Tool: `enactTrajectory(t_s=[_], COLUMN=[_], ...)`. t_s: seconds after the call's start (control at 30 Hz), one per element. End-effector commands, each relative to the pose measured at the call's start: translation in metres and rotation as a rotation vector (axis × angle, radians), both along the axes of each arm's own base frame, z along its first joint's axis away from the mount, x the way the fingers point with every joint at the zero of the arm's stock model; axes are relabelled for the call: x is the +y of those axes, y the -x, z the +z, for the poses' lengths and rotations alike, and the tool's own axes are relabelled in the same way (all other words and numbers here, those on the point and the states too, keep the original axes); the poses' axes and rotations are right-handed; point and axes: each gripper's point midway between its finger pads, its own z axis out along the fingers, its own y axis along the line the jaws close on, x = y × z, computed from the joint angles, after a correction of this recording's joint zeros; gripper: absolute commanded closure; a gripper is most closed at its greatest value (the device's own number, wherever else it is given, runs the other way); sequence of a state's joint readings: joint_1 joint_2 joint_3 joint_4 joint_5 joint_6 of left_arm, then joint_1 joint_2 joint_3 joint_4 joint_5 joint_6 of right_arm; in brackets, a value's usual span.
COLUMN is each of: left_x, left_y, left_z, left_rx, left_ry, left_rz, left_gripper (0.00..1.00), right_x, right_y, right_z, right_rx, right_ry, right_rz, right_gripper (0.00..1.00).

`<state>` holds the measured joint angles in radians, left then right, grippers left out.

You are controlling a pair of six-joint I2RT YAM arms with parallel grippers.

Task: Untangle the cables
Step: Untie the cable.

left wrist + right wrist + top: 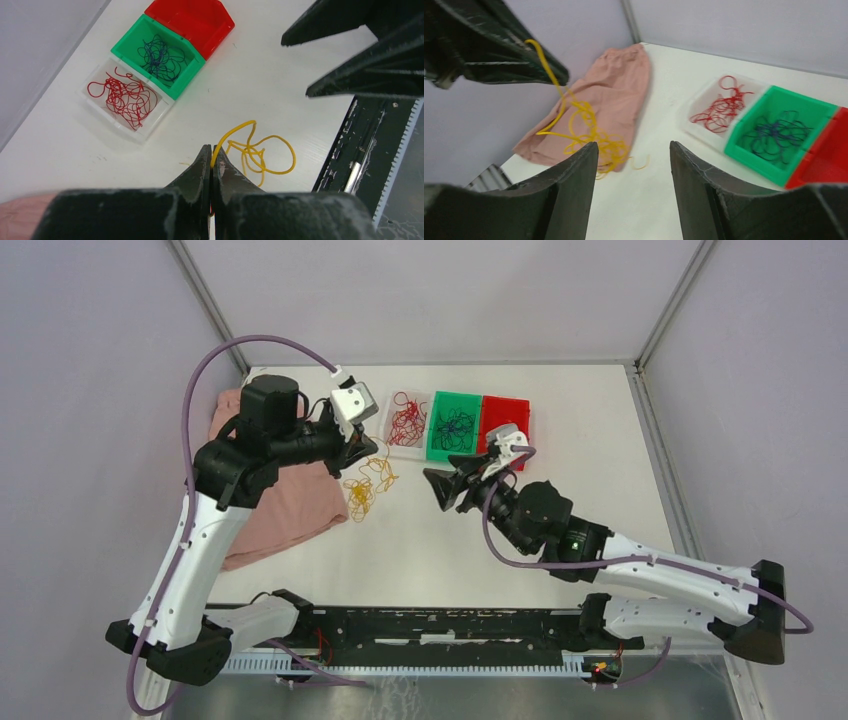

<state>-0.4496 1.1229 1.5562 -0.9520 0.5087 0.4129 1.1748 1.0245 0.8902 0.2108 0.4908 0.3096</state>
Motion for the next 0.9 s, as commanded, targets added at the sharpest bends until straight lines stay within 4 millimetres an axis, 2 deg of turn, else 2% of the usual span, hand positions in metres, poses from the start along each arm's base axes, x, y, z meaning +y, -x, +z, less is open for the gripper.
enactTrajectory(t_s=[0.0, 0.2, 0.33, 0.57, 0.87], left_x=[-0.008, -0.009, -0.009, -0.013, -0.017], left_y=[0.004, 0.004, 0.007, 0.018, 0.032], left_z=[0.019, 0.014, 0.012, 0.014, 0.019], left_rx=[-0.008, 0.024, 0.032, 0.054, 0.073], left_ry=[0.083, 0.091, 0.092, 0.108, 0.127], left_rz=[-0.01, 0.007, -0.005, -0.051, -0.115], left_gripper=[0.97, 0.97, 0.97, 0.97, 0.97], right_x=[0.04, 0.057, 0.061, 0.057, 0.055], right_y=[0.027, 0.029, 0.021, -0.003, -0.016], right_z=[0.062, 0.076, 0.074, 0.063, 0.06], right_rx=[-0.099, -0.156, -0.167, -0.192, -0.216], right_ry=[-0.143, -0.135, -0.101, -0.006, 0.043], right_rz=[0.188, 0.206, 0.167, 0.027, -0.054], right_gripper=[0.37, 0.35, 0.36, 0.44, 0.47])
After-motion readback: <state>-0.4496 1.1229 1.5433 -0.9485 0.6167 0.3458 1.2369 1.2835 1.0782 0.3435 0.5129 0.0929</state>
